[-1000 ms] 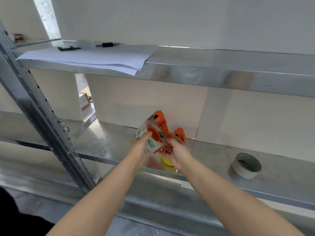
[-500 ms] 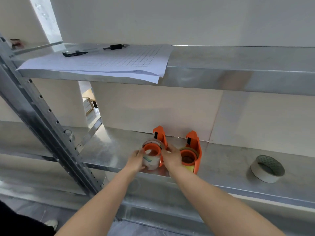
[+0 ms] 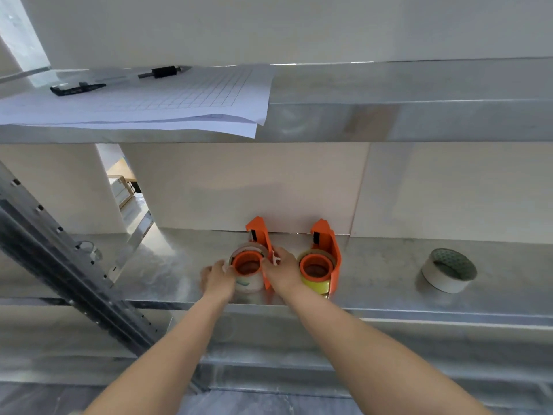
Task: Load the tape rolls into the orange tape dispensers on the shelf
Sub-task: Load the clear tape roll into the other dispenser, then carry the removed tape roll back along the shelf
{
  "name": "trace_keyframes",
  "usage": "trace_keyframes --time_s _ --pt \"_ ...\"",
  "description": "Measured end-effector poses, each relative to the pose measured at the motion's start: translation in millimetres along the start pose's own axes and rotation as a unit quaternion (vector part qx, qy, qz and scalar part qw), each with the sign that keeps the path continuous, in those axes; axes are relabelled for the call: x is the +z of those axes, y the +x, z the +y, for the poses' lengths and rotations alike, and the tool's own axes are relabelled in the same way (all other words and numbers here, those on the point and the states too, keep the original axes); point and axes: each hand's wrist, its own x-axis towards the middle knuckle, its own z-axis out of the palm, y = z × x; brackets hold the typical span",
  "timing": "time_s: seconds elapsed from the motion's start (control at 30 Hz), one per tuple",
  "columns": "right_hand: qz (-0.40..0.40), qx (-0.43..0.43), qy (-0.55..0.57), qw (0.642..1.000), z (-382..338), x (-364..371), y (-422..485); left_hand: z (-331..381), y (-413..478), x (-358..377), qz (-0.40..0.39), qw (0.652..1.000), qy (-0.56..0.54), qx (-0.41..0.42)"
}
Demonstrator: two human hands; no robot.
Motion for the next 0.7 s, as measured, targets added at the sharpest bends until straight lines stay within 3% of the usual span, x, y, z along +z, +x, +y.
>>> trace_keyframes --time_s 0.07,0.13,0.23,0.43,0.57,0.7 --pt "-0.015 -0.001 0.015 1.0 -12.6 -15.8 2.2 22.6 -3.5 0.2 0.039 0.999 -0.023 0.015" --pt "0.004 -0.004 0.043 0.999 -22.5 -40.9 8.2 54.0 -11.9 6.8 0.047 0.993 -0.052 0.095" --pt "0.072 -0.044 0.01 0.996 -22.8 -96.0 17.0 101.4 -37.2 36.5 -0.035 0.97 -0.097 0.221" --pt "0.178 -0.031 -0.066 0.981 20.2 -219.2 -2.0 156.0 -96.1 116.5 -0.228 0.934 -0.157 0.227" --pt "0.243 0.019 -0.131 0.961 55.9 -283.4 -17.9 164.6 -115.4 158.8 -0.269 0.93 -0.094 0.23" --pt "0.232 0.077 -0.156 0.957 91.9 -318.1 -29.3 166.5 -124.4 193.9 -0.309 0.924 -0.078 0.212"
